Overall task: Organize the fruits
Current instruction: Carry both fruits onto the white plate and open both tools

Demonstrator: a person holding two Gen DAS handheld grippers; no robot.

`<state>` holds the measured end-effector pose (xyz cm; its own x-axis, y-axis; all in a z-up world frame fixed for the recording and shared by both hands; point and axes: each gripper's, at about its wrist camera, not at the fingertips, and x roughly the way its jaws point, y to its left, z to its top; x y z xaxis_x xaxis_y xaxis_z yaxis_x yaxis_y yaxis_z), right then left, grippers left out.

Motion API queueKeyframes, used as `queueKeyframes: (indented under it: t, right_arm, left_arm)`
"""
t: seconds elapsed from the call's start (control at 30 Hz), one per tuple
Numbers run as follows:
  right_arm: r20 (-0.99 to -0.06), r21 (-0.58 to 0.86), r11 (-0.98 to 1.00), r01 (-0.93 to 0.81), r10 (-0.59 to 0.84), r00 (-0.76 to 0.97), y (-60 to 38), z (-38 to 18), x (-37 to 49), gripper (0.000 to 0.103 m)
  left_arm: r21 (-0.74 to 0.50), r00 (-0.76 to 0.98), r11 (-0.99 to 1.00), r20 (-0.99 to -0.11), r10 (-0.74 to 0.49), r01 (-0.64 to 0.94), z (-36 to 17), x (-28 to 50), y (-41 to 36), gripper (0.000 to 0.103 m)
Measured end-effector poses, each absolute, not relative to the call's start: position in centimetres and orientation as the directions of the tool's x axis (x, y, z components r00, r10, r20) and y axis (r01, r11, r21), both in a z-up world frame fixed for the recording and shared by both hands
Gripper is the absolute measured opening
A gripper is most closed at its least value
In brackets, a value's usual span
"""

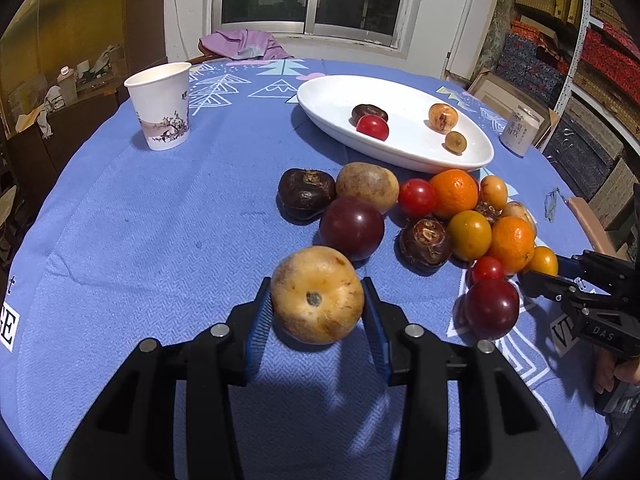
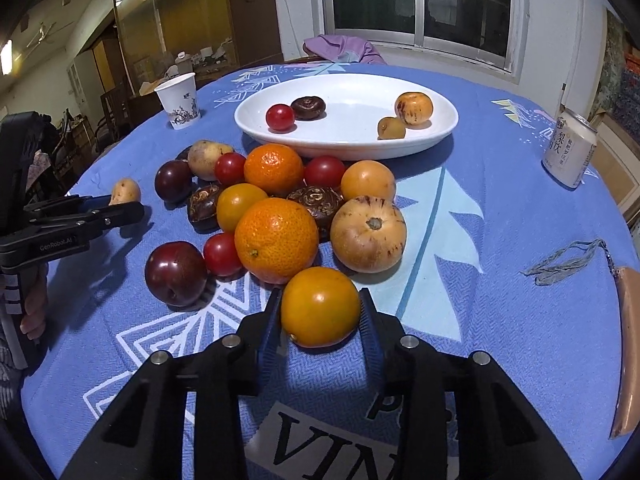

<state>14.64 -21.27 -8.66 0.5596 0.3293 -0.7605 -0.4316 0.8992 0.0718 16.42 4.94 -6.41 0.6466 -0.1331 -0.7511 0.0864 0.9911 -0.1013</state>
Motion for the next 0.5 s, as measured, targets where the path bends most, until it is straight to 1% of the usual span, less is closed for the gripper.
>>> queueKeyframes:
  t: [0.13,0.27,0.37,0.5]
  right_arm:
    - [-0.718,0.077,0.901,-0.427,0.347,0.604,-21.8,-7.2,14.3,0.038]
    - [-0.669,0.084,0.911,-0.403,0.352,0.654,-22.9,-5.6,14.2,0.038]
    - [-0.661,0.109,0.915,-0.388,0.358,0.66,-23.4,-4.4,15.6,0.038]
    - [-0.636,0.109,0.921,-0.373,0.353,0.686,-23.1,-1.2,18.7,0.038]
  left_arm:
    - [-0.1,0.657,0.99,-0.741,-0.138,0.096,-6.2,16.3,4.8,0.043]
    - [-0.072,0.676,0.992,-0.726,-0.125,0.106,-5.6,16.2,4.2,0.043]
    - [-0.054,0.686,0.991,-0.717,-0.124,0.123,-4.2,17.1,3.7,0.043]
    - [-0.016,0.71,0.99,-0.696,-0.111,0.139,-1.2,20.5,2.6,0.043]
